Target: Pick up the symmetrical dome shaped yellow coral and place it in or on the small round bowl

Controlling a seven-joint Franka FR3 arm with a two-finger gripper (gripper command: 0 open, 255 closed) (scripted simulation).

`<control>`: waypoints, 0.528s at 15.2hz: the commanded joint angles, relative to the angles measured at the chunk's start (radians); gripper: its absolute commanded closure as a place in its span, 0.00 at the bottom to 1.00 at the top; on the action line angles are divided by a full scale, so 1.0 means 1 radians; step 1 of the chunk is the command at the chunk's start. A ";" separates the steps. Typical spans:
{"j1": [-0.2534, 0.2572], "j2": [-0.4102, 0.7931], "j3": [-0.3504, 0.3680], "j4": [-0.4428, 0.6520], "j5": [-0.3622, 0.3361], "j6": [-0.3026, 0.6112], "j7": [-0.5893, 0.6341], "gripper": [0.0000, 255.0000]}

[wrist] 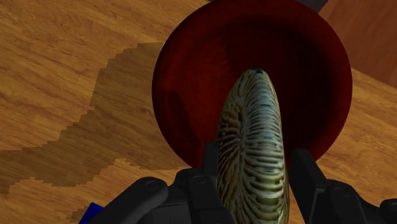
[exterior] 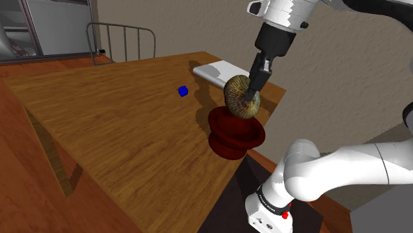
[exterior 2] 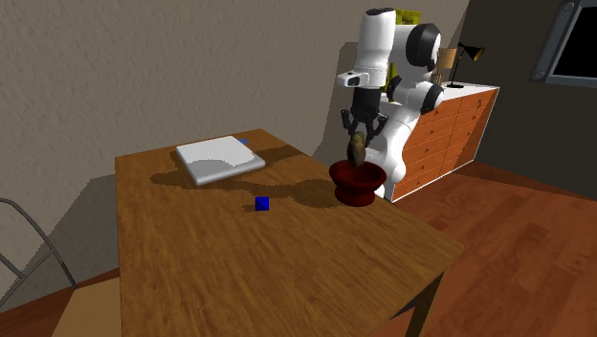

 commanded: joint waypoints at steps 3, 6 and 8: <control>0.004 -0.029 0.003 -0.072 0.005 0.044 -0.002 1.00; 0.007 -0.049 0.005 -0.126 0.009 0.078 -0.003 1.00; 0.008 -0.057 0.007 -0.148 0.011 0.092 -0.004 1.00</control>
